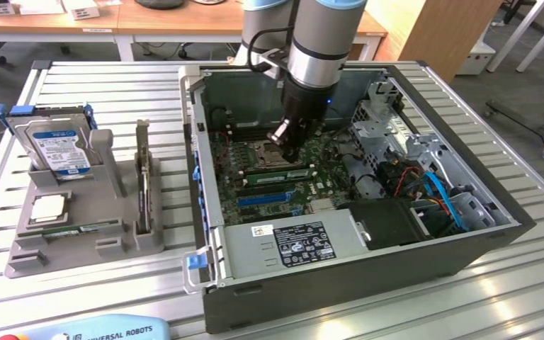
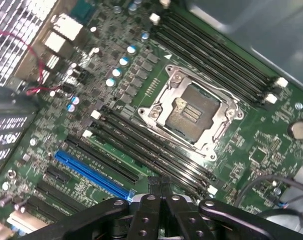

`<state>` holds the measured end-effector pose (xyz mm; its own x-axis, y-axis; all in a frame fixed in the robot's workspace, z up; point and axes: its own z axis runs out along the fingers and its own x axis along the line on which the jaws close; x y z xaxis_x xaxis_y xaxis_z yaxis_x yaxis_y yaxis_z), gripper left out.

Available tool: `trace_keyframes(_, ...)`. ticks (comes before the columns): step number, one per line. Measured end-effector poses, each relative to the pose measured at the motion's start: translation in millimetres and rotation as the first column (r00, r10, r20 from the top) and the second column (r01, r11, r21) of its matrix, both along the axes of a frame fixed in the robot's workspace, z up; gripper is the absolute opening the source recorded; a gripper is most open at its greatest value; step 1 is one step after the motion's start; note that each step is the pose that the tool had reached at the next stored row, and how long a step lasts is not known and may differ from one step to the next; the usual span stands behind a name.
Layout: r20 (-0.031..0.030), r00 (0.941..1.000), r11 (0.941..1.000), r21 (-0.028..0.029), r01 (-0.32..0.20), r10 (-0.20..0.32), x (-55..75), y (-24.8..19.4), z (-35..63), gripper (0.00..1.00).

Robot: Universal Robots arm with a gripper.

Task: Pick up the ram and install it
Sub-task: 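Press down the ram until it locks into place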

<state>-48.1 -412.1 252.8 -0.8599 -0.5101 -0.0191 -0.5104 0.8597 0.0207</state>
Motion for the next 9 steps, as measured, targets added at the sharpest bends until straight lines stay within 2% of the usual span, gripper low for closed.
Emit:
trace_keyframes(5, 0.0, 0.9973, 0.9973, -0.0001, 0.073, -0.073, -0.1, 0.0, -0.1, 0.1)
trace_keyframes(9, 0.0, 0.9913, 0.9913, 0.0001, 0.132, -0.132, -0.2, 0.0, -0.3, 0.1)
